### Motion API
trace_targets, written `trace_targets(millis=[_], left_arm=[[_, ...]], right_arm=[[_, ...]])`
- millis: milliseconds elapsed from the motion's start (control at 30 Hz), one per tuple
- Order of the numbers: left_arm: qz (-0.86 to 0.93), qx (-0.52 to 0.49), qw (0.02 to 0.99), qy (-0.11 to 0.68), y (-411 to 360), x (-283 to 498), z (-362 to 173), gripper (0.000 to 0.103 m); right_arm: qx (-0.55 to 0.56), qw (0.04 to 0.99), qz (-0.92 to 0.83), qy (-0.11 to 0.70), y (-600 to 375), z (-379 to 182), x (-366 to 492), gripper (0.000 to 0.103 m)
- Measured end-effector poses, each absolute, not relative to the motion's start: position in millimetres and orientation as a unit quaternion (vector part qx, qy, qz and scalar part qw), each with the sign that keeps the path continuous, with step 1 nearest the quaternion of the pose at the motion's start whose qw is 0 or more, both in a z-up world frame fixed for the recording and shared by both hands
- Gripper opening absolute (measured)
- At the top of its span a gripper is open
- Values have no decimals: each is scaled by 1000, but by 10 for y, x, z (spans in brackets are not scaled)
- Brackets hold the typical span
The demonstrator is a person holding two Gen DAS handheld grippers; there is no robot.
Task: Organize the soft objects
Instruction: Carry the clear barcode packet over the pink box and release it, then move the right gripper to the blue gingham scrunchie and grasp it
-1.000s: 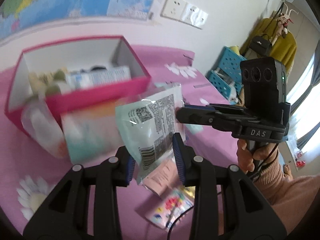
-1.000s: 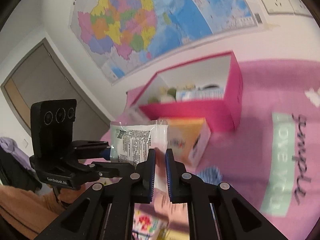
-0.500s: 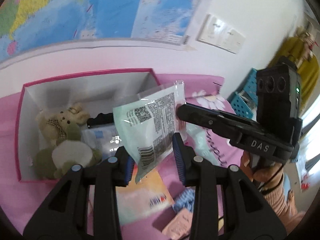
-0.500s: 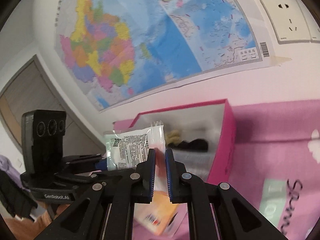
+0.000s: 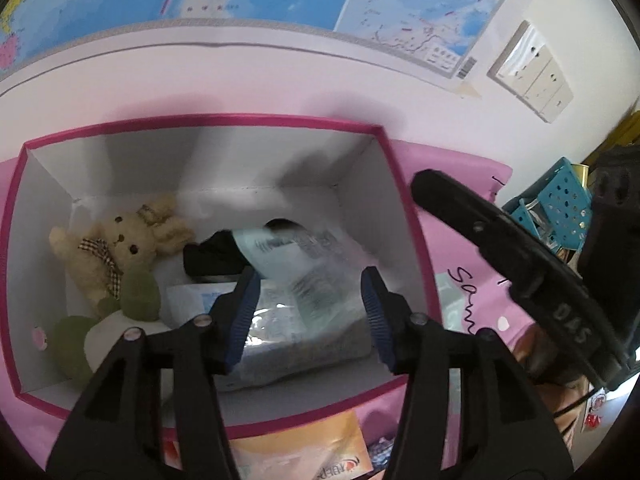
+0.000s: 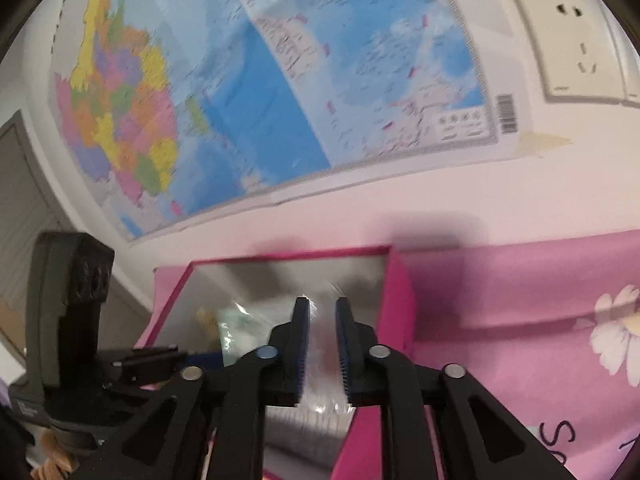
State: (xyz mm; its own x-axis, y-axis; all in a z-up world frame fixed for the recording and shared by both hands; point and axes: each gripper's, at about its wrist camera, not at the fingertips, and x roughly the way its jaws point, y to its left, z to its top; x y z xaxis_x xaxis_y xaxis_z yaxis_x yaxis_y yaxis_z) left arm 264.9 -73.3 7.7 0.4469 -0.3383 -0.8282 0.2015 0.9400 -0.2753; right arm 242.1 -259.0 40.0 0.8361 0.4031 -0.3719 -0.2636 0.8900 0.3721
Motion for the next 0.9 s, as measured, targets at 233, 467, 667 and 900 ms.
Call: trace_targets(millis=[233, 467, 667, 900], left_arm=[[-167, -61, 854, 490, -696, 2554, 106, 56], [-188, -58, 864, 463, -687, 2341, 222, 56], [-221, -31, 884, 411, -636, 1822, 450, 56], [-273, 5, 888, 369, -676, 1180, 565, 56]], right_arm=[[148, 945, 186, 227, -2596, 344, 2231, 25], [141, 941, 215, 219, -2586, 361, 1853, 32], [138, 935, 247, 214, -2664, 318, 1450, 39], [130, 927, 261, 235, -2717, 105, 1065, 49]])
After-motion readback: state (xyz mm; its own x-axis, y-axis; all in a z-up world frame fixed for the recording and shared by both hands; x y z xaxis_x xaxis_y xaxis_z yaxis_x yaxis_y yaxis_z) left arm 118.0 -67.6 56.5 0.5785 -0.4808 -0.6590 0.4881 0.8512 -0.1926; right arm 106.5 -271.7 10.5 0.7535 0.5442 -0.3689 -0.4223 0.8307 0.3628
